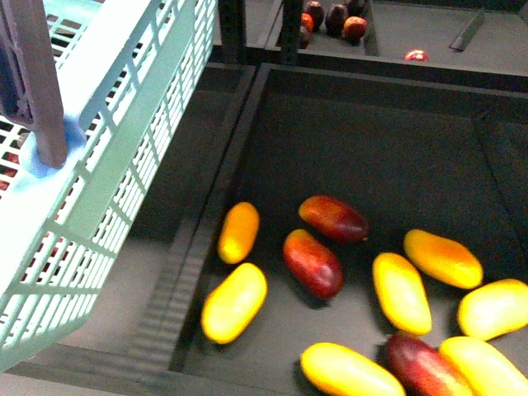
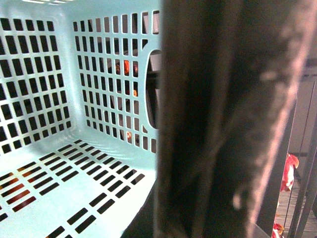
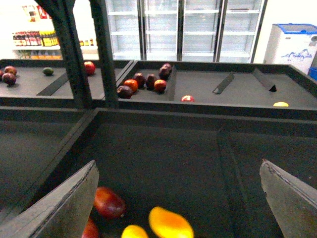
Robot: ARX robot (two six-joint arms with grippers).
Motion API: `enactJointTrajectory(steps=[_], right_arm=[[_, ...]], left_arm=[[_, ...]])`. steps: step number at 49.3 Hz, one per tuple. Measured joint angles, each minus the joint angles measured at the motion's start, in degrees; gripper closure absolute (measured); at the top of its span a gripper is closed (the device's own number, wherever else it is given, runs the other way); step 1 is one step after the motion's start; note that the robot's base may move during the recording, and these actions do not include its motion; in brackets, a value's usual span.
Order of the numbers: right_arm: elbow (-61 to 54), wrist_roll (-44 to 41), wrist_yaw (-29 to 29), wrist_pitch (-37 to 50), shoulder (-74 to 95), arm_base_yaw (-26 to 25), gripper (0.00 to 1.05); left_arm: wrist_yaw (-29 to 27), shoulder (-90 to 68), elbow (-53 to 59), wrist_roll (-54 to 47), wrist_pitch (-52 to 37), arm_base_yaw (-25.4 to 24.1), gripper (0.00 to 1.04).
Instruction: Pick mango and avocado into basket
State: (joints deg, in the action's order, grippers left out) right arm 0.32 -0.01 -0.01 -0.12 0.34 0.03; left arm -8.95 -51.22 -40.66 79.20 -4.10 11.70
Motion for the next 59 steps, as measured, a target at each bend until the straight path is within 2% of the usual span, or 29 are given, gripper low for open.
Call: enactJointTrajectory(steps=[22,31,49,52,56,59], right_arm=[[0.02,-0.02,-0.26,0.04,-0.09,-0.11,0.08],[0.02,-0.02,-0.26,0.04,-0.09,-0.11,0.08],[0.02,-0.02,-0.09,0.04,-0.09,-0.11,0.08],[0.02,-0.02,-0.07,0.04,-0.09,-0.11,0.08],[0.02,-0.02,-0.07,0.04,-0.09,-0.11,0.08],[0.02,-0.02,-0.07,0.04,-0.09,-0.11,0.08]], left_arm=[[-1.70,0.00,0.00,-1.29,0.00,-0.46,0.98],[0.15,-0.09,0.00,-0.59,0.00,-0.28,0.98],[-0.28,-0.09,0.00,-0.61,0.00,-0.09,0.98],[-0.50,-0.85,-1.60,-7.06,4.63,0.17,0.98],[3.56,-4.79,-4.98,-34.38,10.14,0.57,0.98],[5.73,-7.56,-6.51,-45.48,10.75,0.81,0.98]])
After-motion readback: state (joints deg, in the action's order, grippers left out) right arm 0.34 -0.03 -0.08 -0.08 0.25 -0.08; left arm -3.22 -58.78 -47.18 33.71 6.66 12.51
